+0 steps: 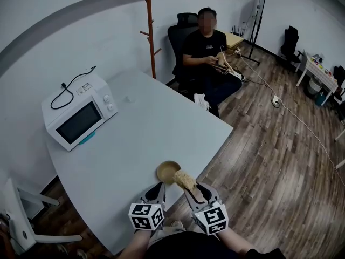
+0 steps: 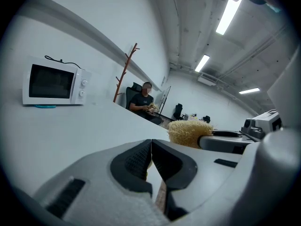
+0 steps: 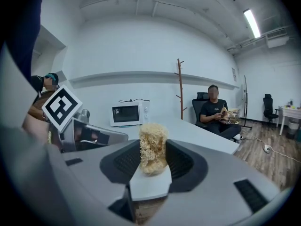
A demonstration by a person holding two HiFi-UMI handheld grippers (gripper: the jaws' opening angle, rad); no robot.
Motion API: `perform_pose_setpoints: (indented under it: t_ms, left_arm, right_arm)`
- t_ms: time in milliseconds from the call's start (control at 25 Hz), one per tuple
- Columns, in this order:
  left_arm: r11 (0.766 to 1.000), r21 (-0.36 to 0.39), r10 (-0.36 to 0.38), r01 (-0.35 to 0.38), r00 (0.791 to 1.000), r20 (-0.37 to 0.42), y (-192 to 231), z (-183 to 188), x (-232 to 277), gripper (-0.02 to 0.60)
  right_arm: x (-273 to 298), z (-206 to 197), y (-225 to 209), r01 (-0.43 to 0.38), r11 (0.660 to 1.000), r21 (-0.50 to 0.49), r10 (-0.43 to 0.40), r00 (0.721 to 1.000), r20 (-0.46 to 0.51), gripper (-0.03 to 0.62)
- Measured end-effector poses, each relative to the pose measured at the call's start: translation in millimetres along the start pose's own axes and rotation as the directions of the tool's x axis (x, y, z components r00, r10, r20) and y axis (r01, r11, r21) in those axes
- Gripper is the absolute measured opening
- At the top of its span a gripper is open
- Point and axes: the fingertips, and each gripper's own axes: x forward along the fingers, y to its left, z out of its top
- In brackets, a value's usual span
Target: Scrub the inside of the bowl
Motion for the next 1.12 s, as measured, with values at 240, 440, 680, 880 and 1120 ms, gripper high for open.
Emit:
perform_pose_setpoints:
  t_ms: [240, 440, 680, 880, 1120]
  left_arm:
    - [0.999, -0.016, 0.031, -0.031, 0.999, -0.014, 8, -5, 14, 0.018]
    - [0.995, -0.039, 0.092, -0.092, 0.996, -0.008, 22, -7, 27, 0.018]
    - [0.984, -0.087, 0.154, -0.157, 0.987, -0.044, 44, -14, 44, 0.020]
    - [0.970, -0.113, 0.207, -0.214, 0.976, -0.069, 58, -20, 56, 0.020]
    - [0.958, -0.166, 0.224, -0.236, 0.971, -0.088, 73, -29, 69, 0.106]
  right_arm:
    - [11, -1, -12, -0.017, 1.000, 0.020, 0.017, 1.000, -0.008, 0.161]
    - [29, -7, -25, -0.074, 0.997, 0.007, 0.075, 0.997, -0.031, 0.161]
    - [58, -1, -34, -0.167, 0.986, -0.028, 0.165, 0.985, -0.056, 0.161]
    - [76, 2, -40, -0.218, 0.975, -0.046, 0.214, 0.974, -0.074, 0.161]
    - [88, -3, -41, -0.246, 0.969, -0.031, 0.242, 0.965, -0.097, 0.161]
